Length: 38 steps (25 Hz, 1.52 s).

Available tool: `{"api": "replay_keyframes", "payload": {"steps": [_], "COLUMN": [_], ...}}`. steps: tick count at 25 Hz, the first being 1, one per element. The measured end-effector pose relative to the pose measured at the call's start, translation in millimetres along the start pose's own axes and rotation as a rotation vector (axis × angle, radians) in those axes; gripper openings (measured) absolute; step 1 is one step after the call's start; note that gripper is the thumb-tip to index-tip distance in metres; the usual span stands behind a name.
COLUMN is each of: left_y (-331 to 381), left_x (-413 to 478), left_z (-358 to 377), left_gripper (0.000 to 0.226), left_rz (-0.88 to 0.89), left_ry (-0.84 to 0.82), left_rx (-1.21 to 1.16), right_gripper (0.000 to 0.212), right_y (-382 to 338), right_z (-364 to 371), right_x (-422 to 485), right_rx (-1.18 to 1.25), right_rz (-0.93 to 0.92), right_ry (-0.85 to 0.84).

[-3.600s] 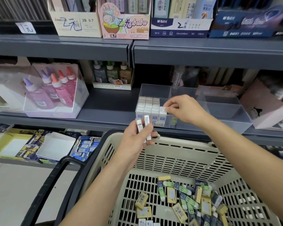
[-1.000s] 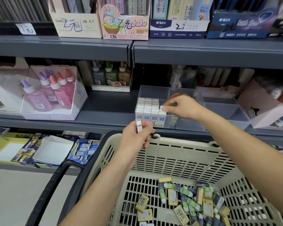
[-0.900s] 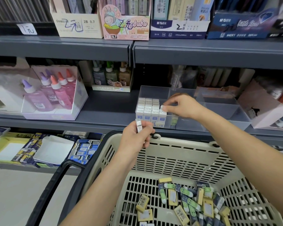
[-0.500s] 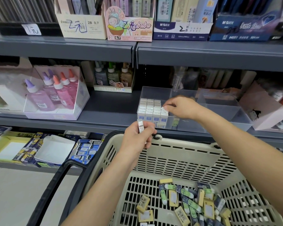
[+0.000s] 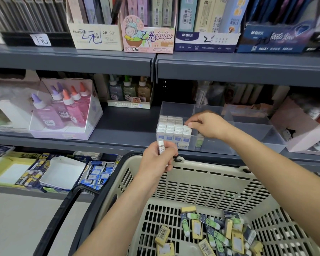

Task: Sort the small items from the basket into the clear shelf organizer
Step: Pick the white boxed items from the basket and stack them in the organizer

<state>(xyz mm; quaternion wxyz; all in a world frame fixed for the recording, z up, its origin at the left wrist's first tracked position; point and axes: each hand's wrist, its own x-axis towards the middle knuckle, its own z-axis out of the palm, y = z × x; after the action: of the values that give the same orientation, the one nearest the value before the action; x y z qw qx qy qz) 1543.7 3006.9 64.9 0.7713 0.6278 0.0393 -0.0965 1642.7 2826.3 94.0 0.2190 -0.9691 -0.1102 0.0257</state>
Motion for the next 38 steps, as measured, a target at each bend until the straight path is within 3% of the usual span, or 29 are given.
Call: {"api": "replay_keyframes", "payload": {"steps": [4, 10, 15, 18, 20, 25, 28, 32, 38], "left_y": [2, -6, -5, -6, -7, -9, -12, -14, -18], "left_x": [0, -1, 0, 1, 1, -2, -1, 1, 3], "left_z": [3, 4, 1, 3, 2, -5, -6, -8, -7], "left_gripper": [0.026, 0.023, 0.020, 0.024, 0.026, 0.027, 0.022, 0.019, 0.018], "left_rz": [-0.040, 0.060, 0.094, 0.115, 0.207, 0.432, 0.433, 0.451, 0.440], "left_ry": [-0.067, -0.100, -0.067, -0.015, 0.083, 0.155, 0.142, 0.119, 0.101], "left_rx": [-0.112, 0.085, -0.038, 0.016, 0.132, 0.576, 0.672, 0.677, 0.631], "right_gripper": [0.019, 0.008, 0.005, 0.007, 0.005, 0.014, 0.014, 0.017, 0.017], "right_y": [-16, -45, -38, -29, -20, -6, -4, 1, 5], "right_z": [0, 4, -5, -11, -18, -23, -12, 9, 15], "right_x": [-22, -55, -56, -51, -41, -7, 0, 5, 5], "right_rx": [0.102, 0.342, 0.506, 0.583, 0.628, 0.305, 0.167, 0.208, 0.139], "right_rz": [-0.055, -0.151, -0.069, -0.033, 0.013, 0.029, 0.037, 0.075, 0.090], "right_ry": [0.232, -0.017, 0.037, 0.056, 0.158, 0.427, 0.363, 0.231, 0.195]}}
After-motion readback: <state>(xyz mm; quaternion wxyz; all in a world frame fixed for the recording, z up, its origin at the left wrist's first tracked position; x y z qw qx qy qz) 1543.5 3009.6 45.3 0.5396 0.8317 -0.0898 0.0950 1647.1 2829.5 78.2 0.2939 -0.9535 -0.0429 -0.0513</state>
